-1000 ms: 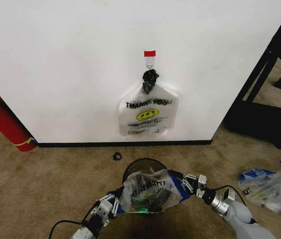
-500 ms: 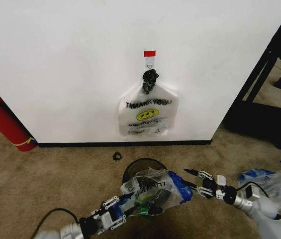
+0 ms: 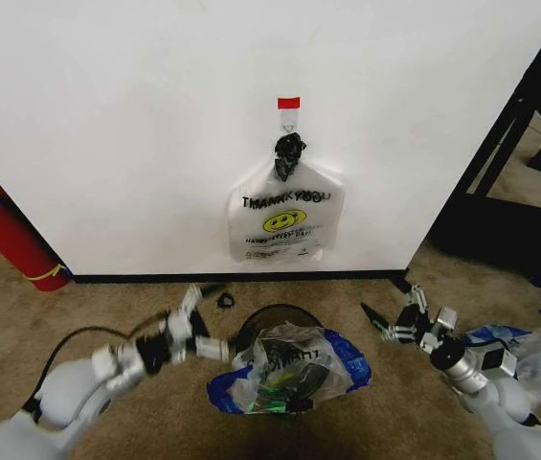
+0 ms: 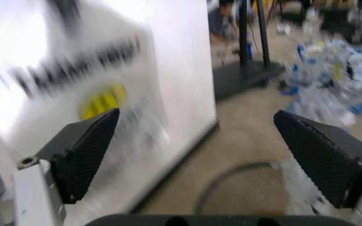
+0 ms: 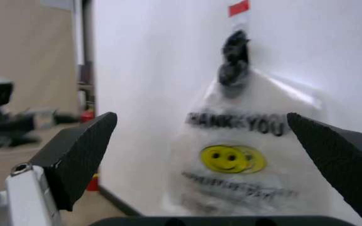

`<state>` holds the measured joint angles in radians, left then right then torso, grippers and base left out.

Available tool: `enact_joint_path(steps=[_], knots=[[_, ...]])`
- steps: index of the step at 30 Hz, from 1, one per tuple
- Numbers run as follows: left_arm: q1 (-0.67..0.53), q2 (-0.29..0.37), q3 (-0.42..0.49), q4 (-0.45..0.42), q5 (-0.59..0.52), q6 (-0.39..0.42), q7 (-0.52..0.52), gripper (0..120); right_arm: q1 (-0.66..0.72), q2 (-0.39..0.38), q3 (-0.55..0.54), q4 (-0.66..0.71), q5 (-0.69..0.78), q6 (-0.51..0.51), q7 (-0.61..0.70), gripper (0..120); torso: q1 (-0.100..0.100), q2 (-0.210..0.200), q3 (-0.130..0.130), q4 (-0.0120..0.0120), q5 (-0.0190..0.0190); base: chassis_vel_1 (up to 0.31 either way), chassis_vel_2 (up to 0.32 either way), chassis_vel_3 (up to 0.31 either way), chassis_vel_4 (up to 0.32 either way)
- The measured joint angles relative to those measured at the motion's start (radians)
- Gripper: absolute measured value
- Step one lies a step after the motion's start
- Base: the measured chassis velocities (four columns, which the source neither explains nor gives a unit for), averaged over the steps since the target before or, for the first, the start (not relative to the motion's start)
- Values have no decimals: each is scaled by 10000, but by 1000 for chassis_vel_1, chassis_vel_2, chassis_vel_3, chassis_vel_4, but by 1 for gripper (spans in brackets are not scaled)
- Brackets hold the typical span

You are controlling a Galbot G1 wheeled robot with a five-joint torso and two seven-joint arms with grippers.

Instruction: Pick up the garbage bag from the wall and place it over the trash bin.

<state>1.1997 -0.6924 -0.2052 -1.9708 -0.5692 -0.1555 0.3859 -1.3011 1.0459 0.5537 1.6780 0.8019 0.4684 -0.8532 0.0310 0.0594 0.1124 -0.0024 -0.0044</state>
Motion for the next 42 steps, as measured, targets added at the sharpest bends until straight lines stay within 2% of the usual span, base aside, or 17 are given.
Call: enact_joint_path(steps=[1,2,5,7,8,11,14,15,16,18,23,27,30,32,35,39,42], knots=[[-201,163,271,-1,-219,471,-76,96,55,25,-93,111,-195,8,305,100,0,1,0,2,4,0,0,0,0],[-629,367,793,52,-437,1089,-127,96,122,78,-247,325,-567,13,839,100,-1,0,0,19,16,0,0,0,0],[-1979,543,2162,464,-699,2067,-211,95,122,195,-417,787,-1186,93,1581,100,0,0,0,13,0,0,0,0,0],[-3013,375,2968,868,-848,2700,-480,95,71,259,-481,1031,-1652,198,2005,100,0,0,0,6,11,0,0,0,0],[-3013,375,2968,868,-848,2700,-480,95,71,259,-481,1031,-1652,198,2005,100,0,0,0,6,11,0,0,0,0],[-4347,-75,4024,1536,-1400,3329,-1356,91,-38,323,-502,1217,-1978,287,2113,100,0,0,0,3,5,0,0,0,0],[-5060,-283,4720,1724,-1856,3942,-1990,86,-122,367,-504,1299,-2024,303,2114,100,0,0,-1,4,6,0,0,0,0],[-5401,-344,5099,1726,-2064,4647,-2211,85,-161,387,-483,1334,-2027,304,2113,100,0,0,-1,5,8,0,0,0,0],[-5401,-344,5099,1726,-2064,4647,-2211,85,-161,387,-483,1334,-2027,304,2113,100,0,0,-1,5,8,0,0,0,0],[-5857,-403,5561,1689,-2308,5823,-2409,84,-177,408,-434,1345,-2035,304,2108,100,0,0,0,13,7,0,0,0,0],[-6939,-809,6359,1685,-2713,8175,-2962,86,-274,531,-264,1371,-2069,344,2067,100,0,0,-1,7,7,0,0,0,0],[-7437,-1084,6898,1791,-2638,8816,-3592,86,-415,574,-201,1367,-2075,441,2010,100,-1,0,-1,7,9,0,0,0,0],[-7860,-1397,7457,1919,-2602,9058,-5036,86,-539,591,-132,1330,-2105,534,1938,100,-1,0,-2,7,10,0,0,0,0],[-7945,-1446,7610,1952,-2628,9067,-5392,85,-573,591,-109,1325,-2108,556,1917,100,-1,0,-1,7,9,0,0,0,0],[-8147,-1576,7880,2038,-3068,9062,-6261,73,-642,585,-45,1294,-2111,618,1836,100,-1,1,-1,10,8,0,0,0,0],[-8214,-1633,7871,2058,-3677,9035,-6369,61,-661,584,-23,1207,-2112,680,1761,100,-1,1,-1,9,8,0,0,0,0],[-8230,-1641,7809,2059,-4080,9004,-6322,48,-646,591,-21,1108,-2121,716,1681,100,-1,2,-1,9,8,0,0,0,0]])
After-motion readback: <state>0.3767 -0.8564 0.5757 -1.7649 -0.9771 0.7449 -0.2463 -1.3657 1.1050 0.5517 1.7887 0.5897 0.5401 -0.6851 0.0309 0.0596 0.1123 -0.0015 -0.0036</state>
